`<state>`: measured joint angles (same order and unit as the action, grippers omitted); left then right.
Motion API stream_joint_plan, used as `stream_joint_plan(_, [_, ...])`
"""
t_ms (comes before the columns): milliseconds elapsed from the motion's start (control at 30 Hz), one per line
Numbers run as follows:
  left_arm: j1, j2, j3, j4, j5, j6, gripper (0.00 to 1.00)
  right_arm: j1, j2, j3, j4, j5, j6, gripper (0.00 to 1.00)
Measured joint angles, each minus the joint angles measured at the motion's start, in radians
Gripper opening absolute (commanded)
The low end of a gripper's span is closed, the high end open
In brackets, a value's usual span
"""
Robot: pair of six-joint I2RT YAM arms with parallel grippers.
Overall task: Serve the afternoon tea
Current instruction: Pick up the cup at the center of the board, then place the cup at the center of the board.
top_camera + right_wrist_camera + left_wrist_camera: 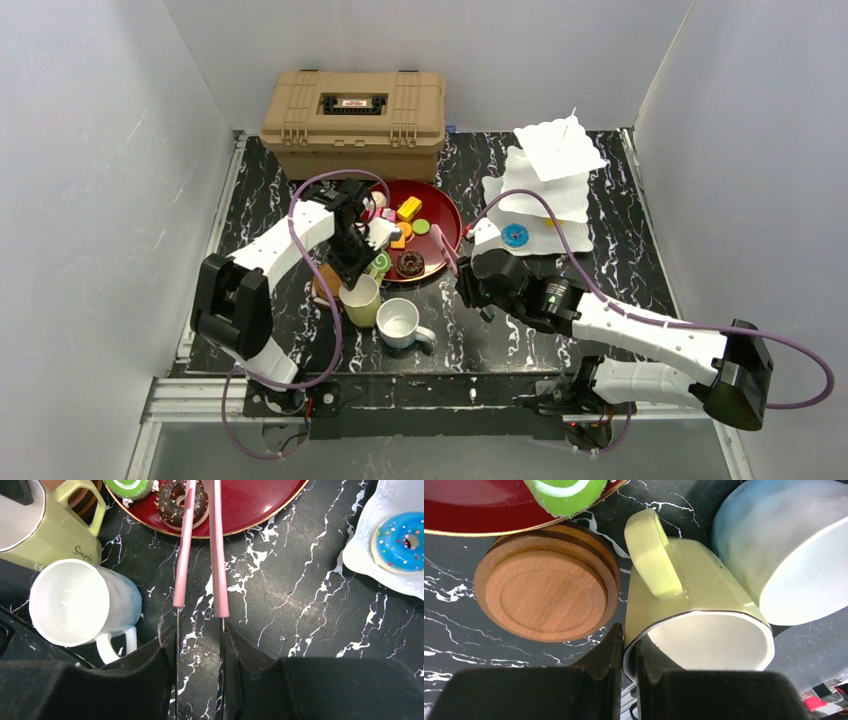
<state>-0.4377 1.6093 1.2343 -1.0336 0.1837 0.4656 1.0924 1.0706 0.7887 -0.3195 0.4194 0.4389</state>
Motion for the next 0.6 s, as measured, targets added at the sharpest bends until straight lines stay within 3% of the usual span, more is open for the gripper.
stream_joint_plan(333, [0.003, -0.166, -0.144, 0.102, -0.151, 0.04, 0.0, -0.006, 0.037, 0.0, 0.0, -0.023, 0.003, 0.4])
stream_joint_plan(600, [0.134, -0.222, -0.199, 0.19, -0.315, 0.173, 0.0, -0.01, 0.04, 0.0, 0.0, -0.053, 0.003, 0.4])
